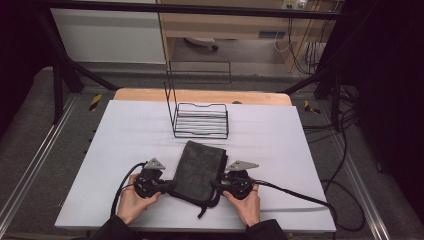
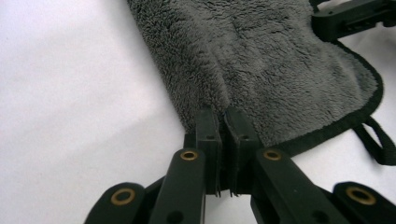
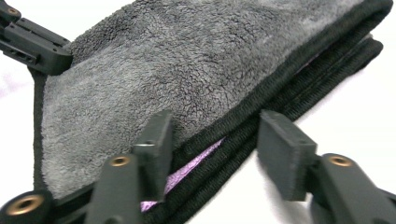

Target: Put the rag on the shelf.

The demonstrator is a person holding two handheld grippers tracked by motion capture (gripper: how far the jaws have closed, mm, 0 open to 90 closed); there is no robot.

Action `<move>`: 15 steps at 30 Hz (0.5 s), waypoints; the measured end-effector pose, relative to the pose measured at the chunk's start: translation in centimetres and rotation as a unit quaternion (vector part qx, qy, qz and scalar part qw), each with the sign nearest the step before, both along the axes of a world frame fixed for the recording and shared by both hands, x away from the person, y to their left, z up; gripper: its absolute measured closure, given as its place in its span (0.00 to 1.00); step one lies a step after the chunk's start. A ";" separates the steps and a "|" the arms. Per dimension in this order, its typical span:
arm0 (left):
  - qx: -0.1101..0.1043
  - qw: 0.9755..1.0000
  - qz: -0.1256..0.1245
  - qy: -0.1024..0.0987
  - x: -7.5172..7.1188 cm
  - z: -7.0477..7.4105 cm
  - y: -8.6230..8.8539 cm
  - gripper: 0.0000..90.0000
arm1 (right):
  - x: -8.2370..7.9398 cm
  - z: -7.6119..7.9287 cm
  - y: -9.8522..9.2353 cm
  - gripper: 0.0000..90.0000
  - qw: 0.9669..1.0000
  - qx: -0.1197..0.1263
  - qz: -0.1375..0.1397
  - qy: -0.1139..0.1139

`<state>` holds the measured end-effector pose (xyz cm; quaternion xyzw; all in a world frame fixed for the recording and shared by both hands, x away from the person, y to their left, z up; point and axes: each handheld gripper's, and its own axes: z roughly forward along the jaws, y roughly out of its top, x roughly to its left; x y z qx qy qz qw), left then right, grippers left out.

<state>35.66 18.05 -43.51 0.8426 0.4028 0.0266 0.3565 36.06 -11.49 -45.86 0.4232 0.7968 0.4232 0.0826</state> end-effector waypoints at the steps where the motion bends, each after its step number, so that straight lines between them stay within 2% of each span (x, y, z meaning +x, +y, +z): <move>1: 0.000 1.000 0.000 0.000 0.0 0.0 0.0 0.95 | 0.1 0.0 0.0 0.61 1.000 0.002 0.002 0.002; 6: -0.006 1.000 -0.001 0.009 -1.6 0.2 0.0 0.95 | 0.8 0.1 -0.2 0.66 1.000 0.003 0.026 0.000; 10: -0.006 1.000 0.003 0.003 -2.7 0.2 -0.1 0.95 | 1.0 0.2 -0.2 0.64 0.999 0.003 0.042 -0.009; 12: -0.004 1.000 0.004 -0.006 -3.2 0.2 -0.2 0.95 | 0.9 0.3 -0.2 0.62 0.999 0.005 0.044 -0.010; 15: -0.001 1.000 0.004 -0.015 -3.2 0.0 -0.1 0.91 | 0.8 0.3 -0.3 0.56 0.999 0.003 0.043 -0.011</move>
